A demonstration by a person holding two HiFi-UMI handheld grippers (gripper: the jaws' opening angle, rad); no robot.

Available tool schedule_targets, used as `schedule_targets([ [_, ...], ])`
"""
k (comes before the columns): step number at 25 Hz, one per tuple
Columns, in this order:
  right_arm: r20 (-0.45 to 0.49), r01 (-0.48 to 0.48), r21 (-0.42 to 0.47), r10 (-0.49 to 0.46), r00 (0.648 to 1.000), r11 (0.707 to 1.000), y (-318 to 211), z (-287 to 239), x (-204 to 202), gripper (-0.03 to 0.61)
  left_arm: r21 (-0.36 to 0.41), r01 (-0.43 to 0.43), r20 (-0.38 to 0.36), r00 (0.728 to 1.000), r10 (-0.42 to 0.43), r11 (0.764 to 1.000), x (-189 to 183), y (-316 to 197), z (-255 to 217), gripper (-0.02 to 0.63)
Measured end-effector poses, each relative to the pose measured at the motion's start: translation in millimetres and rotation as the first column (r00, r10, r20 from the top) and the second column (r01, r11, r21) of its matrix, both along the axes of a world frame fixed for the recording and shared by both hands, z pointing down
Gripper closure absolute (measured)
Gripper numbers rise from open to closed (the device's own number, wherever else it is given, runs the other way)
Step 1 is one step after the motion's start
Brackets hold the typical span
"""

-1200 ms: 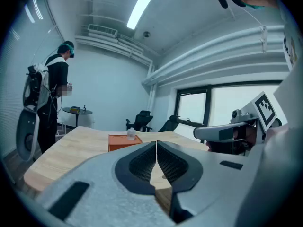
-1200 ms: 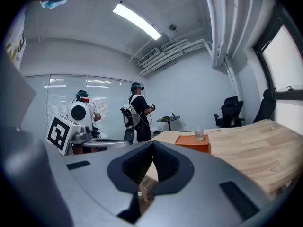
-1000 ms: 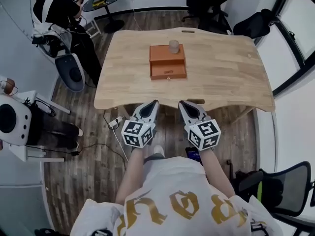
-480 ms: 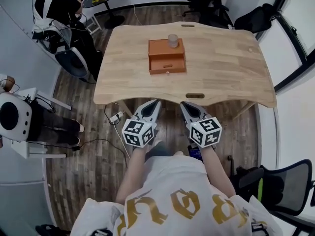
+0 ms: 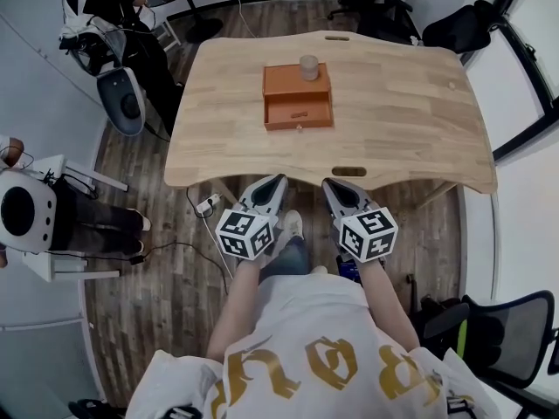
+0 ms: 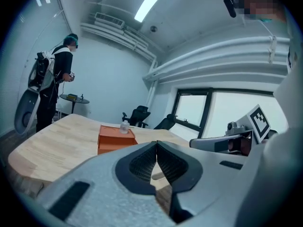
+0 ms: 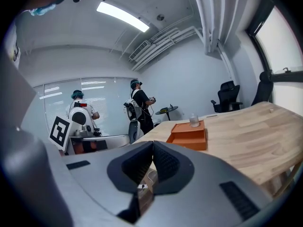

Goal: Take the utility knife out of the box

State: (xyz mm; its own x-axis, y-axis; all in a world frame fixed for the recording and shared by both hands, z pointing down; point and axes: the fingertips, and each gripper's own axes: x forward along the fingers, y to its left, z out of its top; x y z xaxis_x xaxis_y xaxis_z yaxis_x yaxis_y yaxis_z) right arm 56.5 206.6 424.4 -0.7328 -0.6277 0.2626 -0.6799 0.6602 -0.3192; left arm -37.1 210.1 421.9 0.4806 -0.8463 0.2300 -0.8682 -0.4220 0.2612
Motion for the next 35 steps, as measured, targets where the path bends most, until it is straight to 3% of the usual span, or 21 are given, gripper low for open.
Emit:
schedule_targets([
  [12,-0.019,-0.113,-0.071,0.112,0.994,0.991,-143,18,12,0.566,-0.024,-0.075,-0.007,0.997,0.075,0.997,0,-156,13,0.601],
  [21,-0.059,-0.097,-0.126,0.09,0.994,0.987,-249,41,-51,0.566,-0.076,-0.057,-0.015,0.998,0.056,0.996,-57,-267,30,0.603],
  [28,-0.099,-0.127,-0.144,0.113,0.989,0.981,-291,55,-72,0.566,-0.06,-0.079,-0.081,0.994,0.074,0.995,-83,-310,31,0.603],
  [35,-0.112,-0.145,-0.153,0.129,0.985,0.978,-297,58,-66,0.566,-0.08,-0.084,-0.092,0.993,0.076,0.993,-80,-330,41,0.603],
])
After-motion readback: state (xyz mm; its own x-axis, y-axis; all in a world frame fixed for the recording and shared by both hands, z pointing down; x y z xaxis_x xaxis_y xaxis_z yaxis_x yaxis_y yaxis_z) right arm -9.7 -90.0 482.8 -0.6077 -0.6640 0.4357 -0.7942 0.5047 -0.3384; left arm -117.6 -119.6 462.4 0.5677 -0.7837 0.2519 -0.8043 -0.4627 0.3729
